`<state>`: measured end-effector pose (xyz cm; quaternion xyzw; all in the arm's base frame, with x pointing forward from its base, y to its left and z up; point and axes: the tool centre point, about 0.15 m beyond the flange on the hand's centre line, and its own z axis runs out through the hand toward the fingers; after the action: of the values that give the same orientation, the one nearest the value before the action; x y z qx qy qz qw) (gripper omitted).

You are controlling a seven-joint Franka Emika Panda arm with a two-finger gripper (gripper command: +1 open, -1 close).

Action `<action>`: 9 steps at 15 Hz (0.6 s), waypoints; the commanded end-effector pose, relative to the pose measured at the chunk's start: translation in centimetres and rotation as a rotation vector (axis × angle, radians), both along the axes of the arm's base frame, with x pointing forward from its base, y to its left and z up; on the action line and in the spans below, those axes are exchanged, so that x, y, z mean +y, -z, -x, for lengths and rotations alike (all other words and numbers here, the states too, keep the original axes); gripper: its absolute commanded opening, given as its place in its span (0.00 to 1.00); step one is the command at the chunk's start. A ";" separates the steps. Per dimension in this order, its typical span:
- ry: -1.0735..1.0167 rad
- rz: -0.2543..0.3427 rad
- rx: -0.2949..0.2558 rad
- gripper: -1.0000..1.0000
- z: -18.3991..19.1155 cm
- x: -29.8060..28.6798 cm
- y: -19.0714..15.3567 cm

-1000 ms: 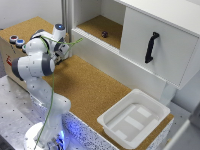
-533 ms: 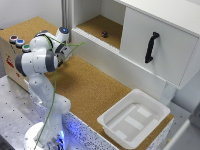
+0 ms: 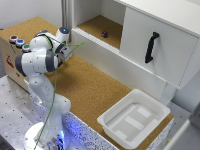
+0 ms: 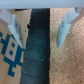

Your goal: Grasp the drawer handle, then open it

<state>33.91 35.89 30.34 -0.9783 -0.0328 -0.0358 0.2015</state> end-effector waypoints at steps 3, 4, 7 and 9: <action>-0.012 -0.095 -0.012 0.00 0.7 -1.2 1.2; -0.007 -0.090 -0.014 0.00 0.7 -1.7 1.3; 0.010 -0.092 -0.016 0.00 0.7 -3.3 1.4; 0.021 -0.088 -0.016 0.00 0.5 -4.5 1.6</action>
<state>34.00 35.50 30.23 -0.9786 -0.0290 -0.0356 0.2007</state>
